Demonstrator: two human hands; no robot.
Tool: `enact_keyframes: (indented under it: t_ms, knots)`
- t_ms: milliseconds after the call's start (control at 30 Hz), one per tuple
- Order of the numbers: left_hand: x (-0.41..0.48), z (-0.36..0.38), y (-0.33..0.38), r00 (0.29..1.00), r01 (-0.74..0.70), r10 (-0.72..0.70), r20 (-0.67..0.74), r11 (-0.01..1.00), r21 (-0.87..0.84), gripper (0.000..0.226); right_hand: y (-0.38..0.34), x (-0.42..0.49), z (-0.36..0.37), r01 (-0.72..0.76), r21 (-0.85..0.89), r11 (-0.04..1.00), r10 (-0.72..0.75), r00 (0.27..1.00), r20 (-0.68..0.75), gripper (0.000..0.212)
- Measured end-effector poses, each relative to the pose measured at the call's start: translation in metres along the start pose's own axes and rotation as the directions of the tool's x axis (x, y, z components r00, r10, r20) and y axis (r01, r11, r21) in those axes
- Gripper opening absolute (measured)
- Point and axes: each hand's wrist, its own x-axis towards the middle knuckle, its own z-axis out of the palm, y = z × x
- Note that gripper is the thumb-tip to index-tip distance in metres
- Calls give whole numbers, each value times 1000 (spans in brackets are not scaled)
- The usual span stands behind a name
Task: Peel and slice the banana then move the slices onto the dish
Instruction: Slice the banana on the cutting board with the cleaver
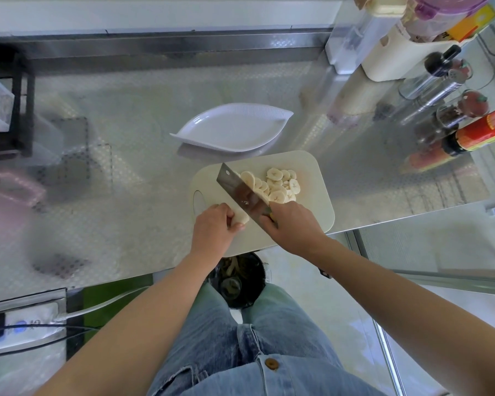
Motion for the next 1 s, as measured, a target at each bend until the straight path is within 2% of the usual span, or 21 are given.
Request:
enact_keyframes:
  t_ms: [600, 900, 1000]
  knots:
    - [2, 0, 1, 999, 25, -24, 29, 999, -26, 27, -7, 10, 26, -34, 12, 999, 33, 997, 76, 23]
    - [0, 0, 1, 1000, 12, -12, 15, 1000, -18, 27, -6, 8, 4, -28, 41, 999, 28, 1000, -3, 30]
    - [0, -1, 0, 1000, 6, -6, 10, 1000, -8, 28, -5, 4, -6, 3, -1, 1000, -3, 1000, 21, 30]
